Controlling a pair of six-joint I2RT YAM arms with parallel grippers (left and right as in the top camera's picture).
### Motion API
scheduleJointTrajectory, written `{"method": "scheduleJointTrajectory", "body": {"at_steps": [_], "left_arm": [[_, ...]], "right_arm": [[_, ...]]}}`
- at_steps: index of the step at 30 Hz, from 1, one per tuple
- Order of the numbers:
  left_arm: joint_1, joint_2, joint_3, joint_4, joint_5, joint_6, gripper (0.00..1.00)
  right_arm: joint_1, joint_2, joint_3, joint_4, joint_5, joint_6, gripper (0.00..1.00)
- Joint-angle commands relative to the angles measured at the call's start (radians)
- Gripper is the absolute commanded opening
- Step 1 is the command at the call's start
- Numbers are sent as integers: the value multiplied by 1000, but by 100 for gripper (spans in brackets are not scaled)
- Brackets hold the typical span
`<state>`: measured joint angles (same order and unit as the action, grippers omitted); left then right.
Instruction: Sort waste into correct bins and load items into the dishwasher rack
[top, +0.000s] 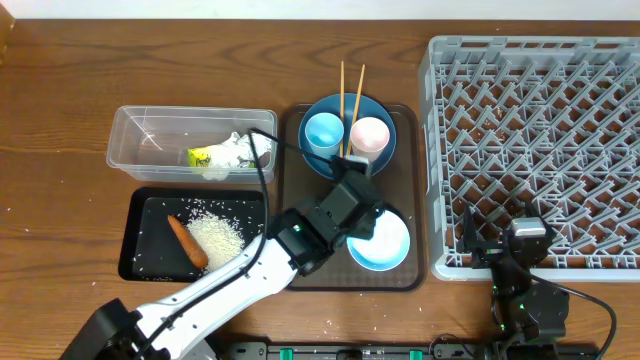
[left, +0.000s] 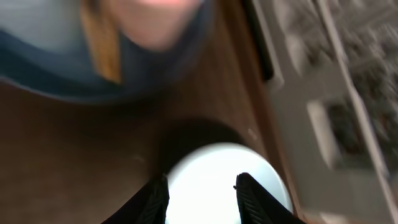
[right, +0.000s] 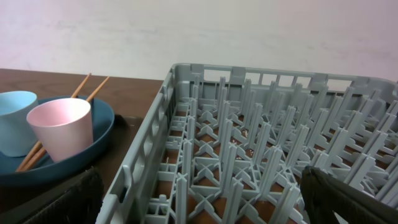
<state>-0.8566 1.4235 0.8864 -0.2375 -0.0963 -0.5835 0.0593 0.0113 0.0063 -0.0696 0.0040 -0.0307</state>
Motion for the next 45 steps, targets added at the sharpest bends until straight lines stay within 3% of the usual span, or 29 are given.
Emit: {"method": "scheduleJointTrajectory", "body": {"at_steps": [1, 5, 10, 16, 29, 45], "left_arm": [[22, 11, 23, 5, -230, -32, 38], [62, 47, 23, 32, -251, -49, 39], [138, 102, 23, 52, -251, -204, 39], [192, 143, 23, 126, -158, -208, 40], [201, 229, 21, 146, -157, -320, 40], [206, 304, 21, 203, -145, -321, 38]], "right_arm": [[-6, -4, -1, -3, 7, -1, 99], [-6, -4, -1, -3, 7, -1, 99], [-6, -4, -1, -3, 7, -1, 99], [-6, -4, -1, -3, 7, -1, 99], [-6, -4, -1, -3, 7, -1, 99], [-6, -4, -1, -3, 7, -1, 99]]}}
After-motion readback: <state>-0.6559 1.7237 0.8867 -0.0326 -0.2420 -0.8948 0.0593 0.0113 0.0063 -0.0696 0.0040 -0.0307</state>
